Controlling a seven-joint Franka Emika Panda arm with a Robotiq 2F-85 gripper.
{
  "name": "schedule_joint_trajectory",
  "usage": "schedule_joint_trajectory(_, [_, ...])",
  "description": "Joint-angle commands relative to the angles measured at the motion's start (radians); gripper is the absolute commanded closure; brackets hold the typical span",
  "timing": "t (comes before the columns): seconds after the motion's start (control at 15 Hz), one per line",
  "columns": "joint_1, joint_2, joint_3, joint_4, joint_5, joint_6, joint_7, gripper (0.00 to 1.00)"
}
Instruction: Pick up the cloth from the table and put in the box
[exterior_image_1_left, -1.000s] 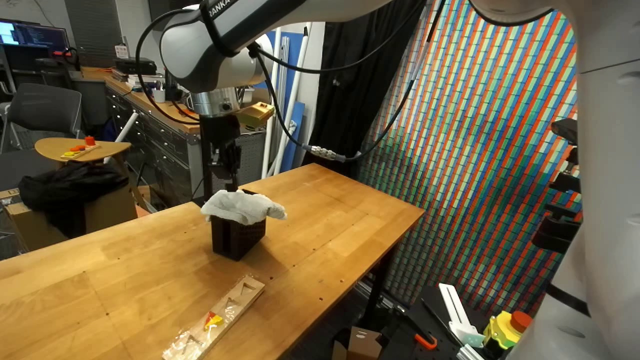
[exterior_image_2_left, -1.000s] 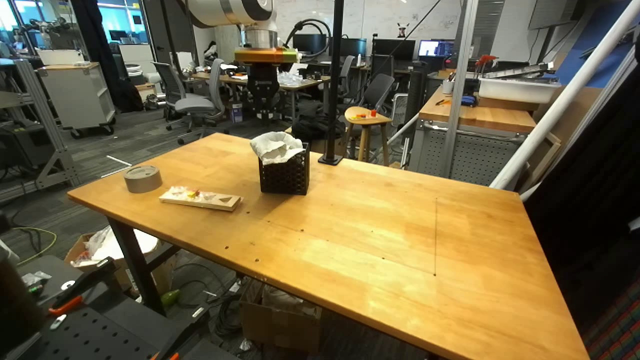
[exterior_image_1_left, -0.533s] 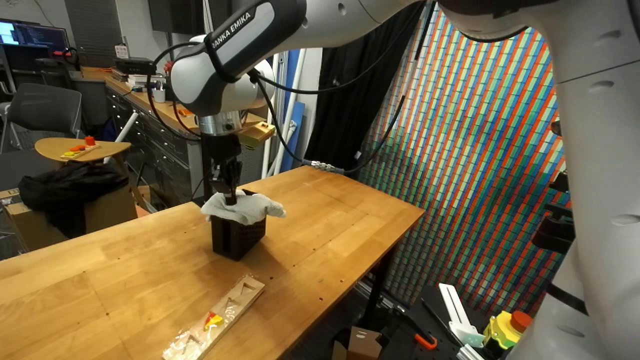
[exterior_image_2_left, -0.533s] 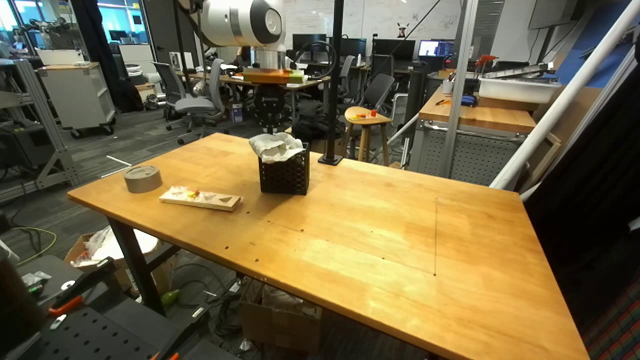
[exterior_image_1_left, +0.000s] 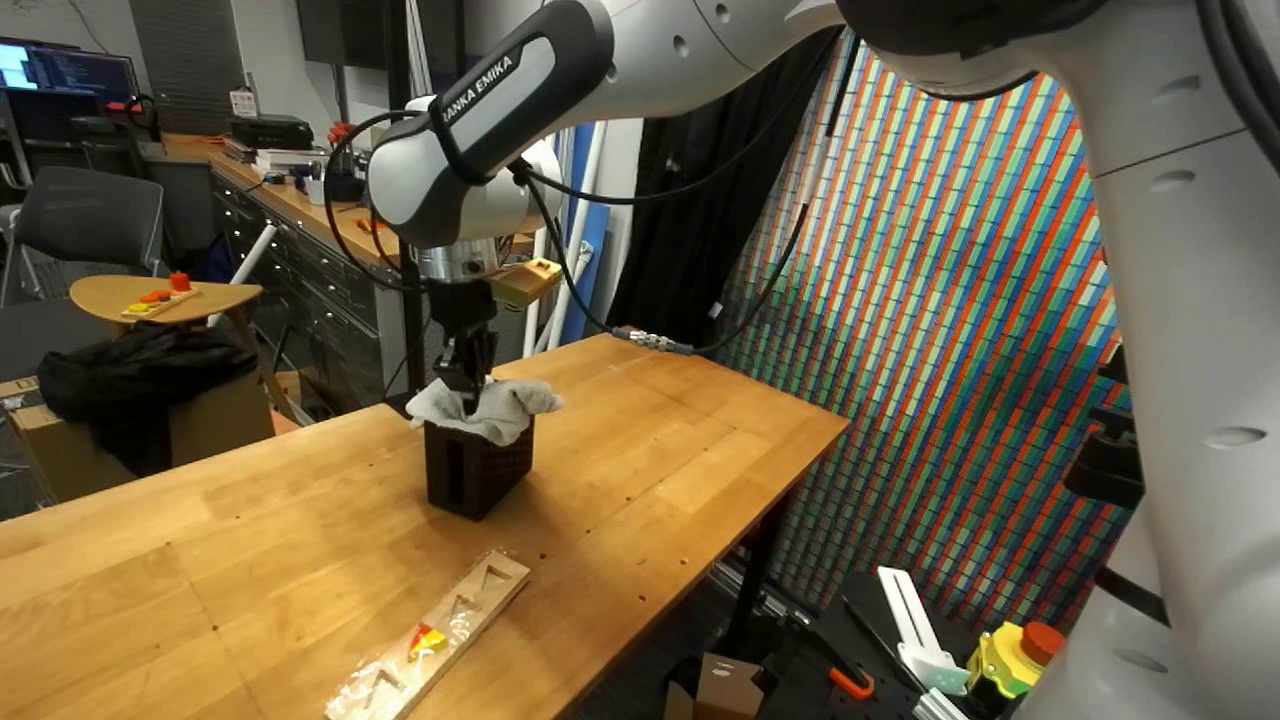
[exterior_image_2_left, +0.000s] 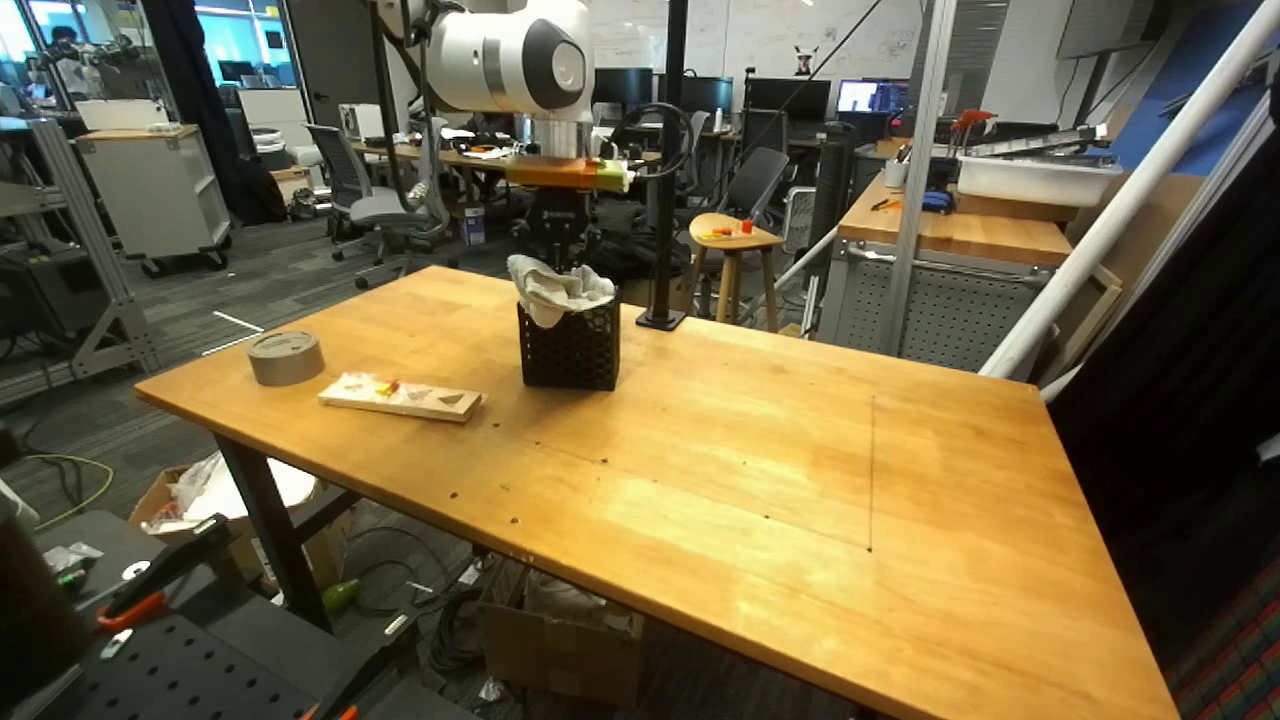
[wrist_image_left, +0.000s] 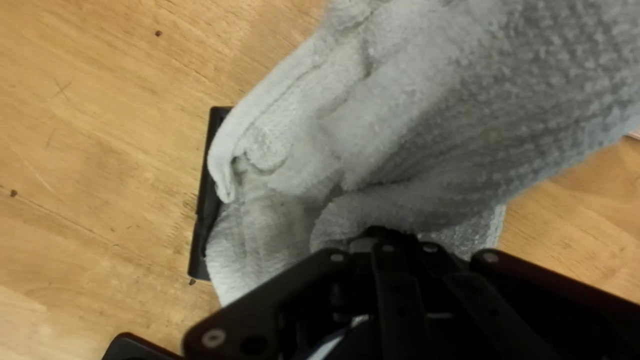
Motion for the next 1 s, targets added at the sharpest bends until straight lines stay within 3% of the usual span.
schedule_joint_trajectory(0.0, [-0.018, 0.003, -0.008, 0.009, 0.005, 0.015, -0.021, 1.00])
schedule_joint_trajectory(0.93, [-0.076, 0.150, 0.027, 0.083, 0.100, -0.024, -0.131, 1.00])
